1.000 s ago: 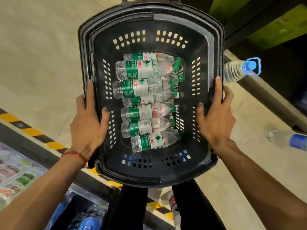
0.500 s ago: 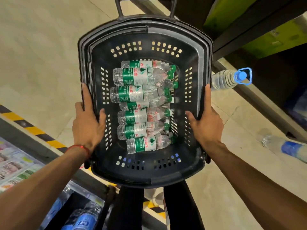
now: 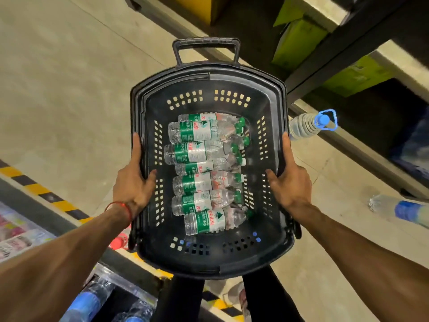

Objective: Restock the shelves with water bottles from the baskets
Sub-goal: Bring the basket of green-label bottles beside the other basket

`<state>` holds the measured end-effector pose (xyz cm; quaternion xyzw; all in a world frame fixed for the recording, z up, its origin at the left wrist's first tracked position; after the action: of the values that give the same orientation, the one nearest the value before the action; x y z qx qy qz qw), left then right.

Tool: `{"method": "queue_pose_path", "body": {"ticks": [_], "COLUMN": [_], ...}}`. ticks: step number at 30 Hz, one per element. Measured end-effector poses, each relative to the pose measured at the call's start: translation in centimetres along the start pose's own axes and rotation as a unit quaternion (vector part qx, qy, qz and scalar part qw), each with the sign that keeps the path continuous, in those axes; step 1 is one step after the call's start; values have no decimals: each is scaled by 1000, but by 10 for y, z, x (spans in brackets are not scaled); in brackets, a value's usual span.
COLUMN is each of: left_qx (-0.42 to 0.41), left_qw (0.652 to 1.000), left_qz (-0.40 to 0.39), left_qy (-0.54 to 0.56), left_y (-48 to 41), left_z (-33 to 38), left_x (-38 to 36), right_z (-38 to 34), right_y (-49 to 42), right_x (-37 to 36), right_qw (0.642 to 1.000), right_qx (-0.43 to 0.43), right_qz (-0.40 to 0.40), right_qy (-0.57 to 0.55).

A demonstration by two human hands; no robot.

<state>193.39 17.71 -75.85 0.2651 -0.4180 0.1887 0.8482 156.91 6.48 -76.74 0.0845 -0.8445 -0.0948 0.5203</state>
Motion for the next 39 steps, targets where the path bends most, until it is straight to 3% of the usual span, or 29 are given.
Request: {"method": "queue_pose_path", "body": {"ticks": [13,20,30,39], "left_qx": [-77,-133,-226,-358], "left_qw": [990,973,942,888], "left_qz": [-114,-184,-235,-269], "left_qy": [22,-30,-75,-105], "left_y": [94,128,166,222], "left_z": [97,183,309,459], "left_x": [85,129,129,85], "right_z": [13,16,62,127], "right_y": [146,238,293,348], "right_x": [151,236,317,390], "right_qw": [990,971,935,880], "right_qx": [-135,-225,-310,-402], "right_qz": [20,70,130,199], "right_qy": [-26,-49,-114,-159]}}
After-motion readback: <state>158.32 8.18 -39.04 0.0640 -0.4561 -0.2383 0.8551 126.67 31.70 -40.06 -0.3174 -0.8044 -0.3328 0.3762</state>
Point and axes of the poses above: each hand's wrist, its own y-axis away from the middle knuckle, its own x-axis out of the back of the hand, z = x × y, the point moved 5 cm from there along -y, towards the middle knuckle, and after that the axes turned 11 degrees about z, right-handed, at the moved point
